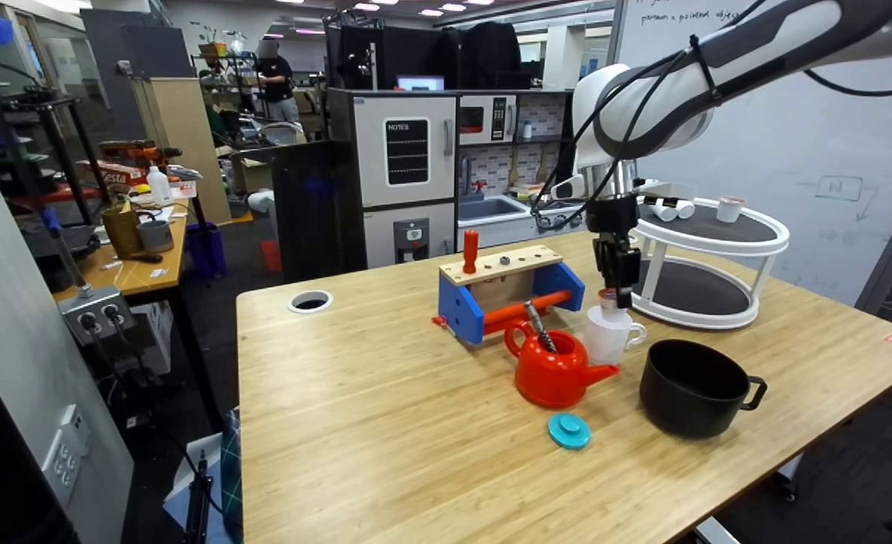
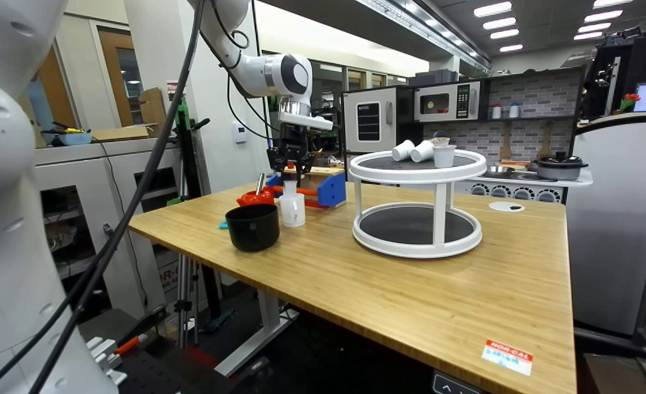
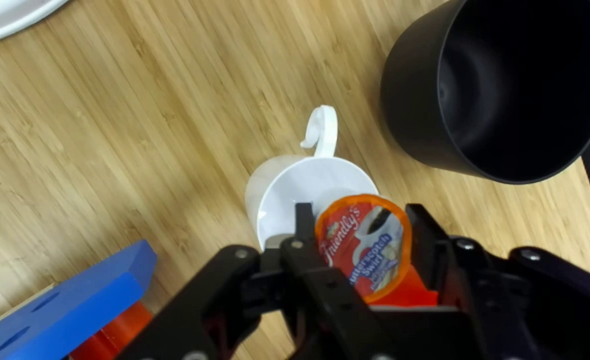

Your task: Put one of the cups atop the stand in the mug and another in the bowl, then place the marker in the kettle on the table

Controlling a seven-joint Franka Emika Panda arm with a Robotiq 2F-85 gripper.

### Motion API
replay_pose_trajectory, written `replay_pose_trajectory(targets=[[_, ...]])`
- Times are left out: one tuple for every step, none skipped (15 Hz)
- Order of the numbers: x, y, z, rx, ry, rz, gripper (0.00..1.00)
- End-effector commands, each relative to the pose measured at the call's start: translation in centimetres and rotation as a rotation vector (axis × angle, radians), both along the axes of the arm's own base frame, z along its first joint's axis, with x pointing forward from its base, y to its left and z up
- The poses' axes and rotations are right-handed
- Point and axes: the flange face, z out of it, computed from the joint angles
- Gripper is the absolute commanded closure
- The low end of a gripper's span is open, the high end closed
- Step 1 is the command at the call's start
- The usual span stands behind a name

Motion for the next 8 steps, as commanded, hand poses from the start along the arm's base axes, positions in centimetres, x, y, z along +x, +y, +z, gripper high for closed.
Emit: replay_pose_trajectory(targets=[[0.03, 0.01, 0.03, 0.000, 0.001, 0.000, 0.52], [0.03, 0.00, 0.03, 0.000, 0.001, 0.000, 0.52], [0.03, 0.00, 0.03, 0.000, 0.001, 0.000, 0.52], [0.03, 0.01, 0.03, 0.000, 0.001, 0.000, 0.52], [0.03, 0.00, 0.03, 0.000, 0.001, 0.000, 0.27], [0.02, 0.04, 0.00, -0.003, 0.001, -0.002, 0.26], [-0.01, 0.07, -0.06, -0.004, 0.001, -0.006, 0.20], [-0.03, 0.11, -0.08, 0.000, 0.004, -0.004, 0.15]])
